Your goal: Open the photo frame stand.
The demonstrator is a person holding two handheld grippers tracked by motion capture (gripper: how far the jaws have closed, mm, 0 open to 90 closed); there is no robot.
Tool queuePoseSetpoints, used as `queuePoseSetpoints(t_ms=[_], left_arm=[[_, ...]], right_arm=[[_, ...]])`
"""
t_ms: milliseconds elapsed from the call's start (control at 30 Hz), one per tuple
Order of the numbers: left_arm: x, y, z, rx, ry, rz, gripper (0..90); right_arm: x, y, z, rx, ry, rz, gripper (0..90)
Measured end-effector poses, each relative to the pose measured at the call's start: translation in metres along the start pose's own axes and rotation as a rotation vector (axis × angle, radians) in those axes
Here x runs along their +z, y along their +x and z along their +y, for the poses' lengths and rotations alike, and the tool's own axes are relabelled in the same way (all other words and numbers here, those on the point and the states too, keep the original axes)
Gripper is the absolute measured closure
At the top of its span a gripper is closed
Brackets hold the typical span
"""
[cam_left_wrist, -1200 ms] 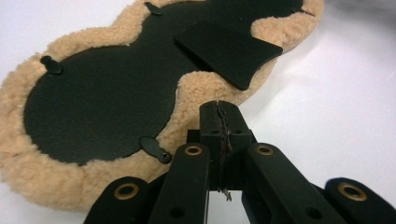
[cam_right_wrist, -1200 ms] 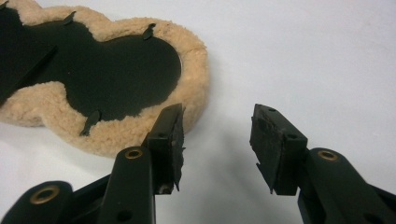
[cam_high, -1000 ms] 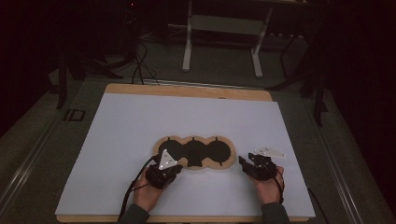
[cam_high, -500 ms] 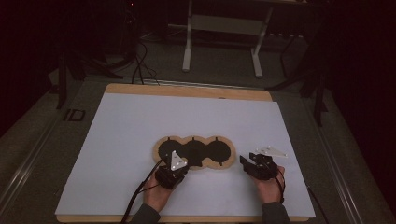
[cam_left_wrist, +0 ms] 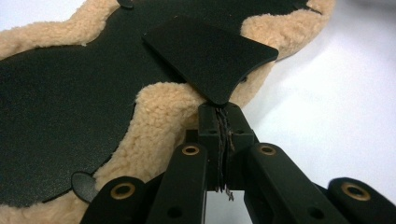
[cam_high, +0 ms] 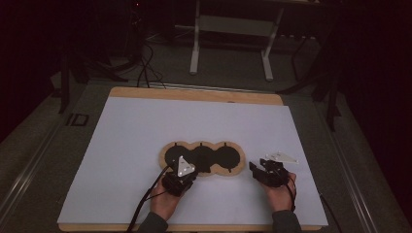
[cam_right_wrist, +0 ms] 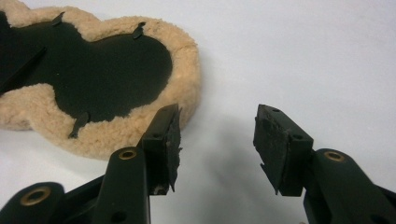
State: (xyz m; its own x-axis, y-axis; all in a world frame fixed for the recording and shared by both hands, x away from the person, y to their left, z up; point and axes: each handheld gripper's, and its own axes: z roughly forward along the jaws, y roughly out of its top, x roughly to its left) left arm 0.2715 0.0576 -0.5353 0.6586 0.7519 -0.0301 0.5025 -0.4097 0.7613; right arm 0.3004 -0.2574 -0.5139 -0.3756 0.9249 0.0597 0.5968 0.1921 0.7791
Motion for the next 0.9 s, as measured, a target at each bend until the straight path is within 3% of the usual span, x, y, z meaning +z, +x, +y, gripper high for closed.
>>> queuePoseSetpoints(t_ms=[133,267,500,667,900], left_arm=[[-0.001,0.001,0.001,-0.008,-0.010,-0.003,88.5],[-0.006,0.002,0.005,-0.028,-0.050,-0.008,88.6],[-0.015,0.009,0.020,-0.044,-0.096,0.001,88.7],[-0.015,0.012,0.025,-0.046,-0.076,-0.010,88.4],[-0.013,0.011,0.022,-0.034,-0.061,-0.015,76.9]], right_arm=[[0.000,0.000,0.000,0.001,0.000,0.000,50.3],[0.000,0.000,0.000,-0.002,0.002,0.002,50.2],[0.001,0.000,0.000,-0.003,0.004,0.003,50.2],[0.001,0.000,0.000,-0.005,0.005,0.002,50.2],[0.001,0.001,0.000,-0.004,0.007,0.003,50.1]])
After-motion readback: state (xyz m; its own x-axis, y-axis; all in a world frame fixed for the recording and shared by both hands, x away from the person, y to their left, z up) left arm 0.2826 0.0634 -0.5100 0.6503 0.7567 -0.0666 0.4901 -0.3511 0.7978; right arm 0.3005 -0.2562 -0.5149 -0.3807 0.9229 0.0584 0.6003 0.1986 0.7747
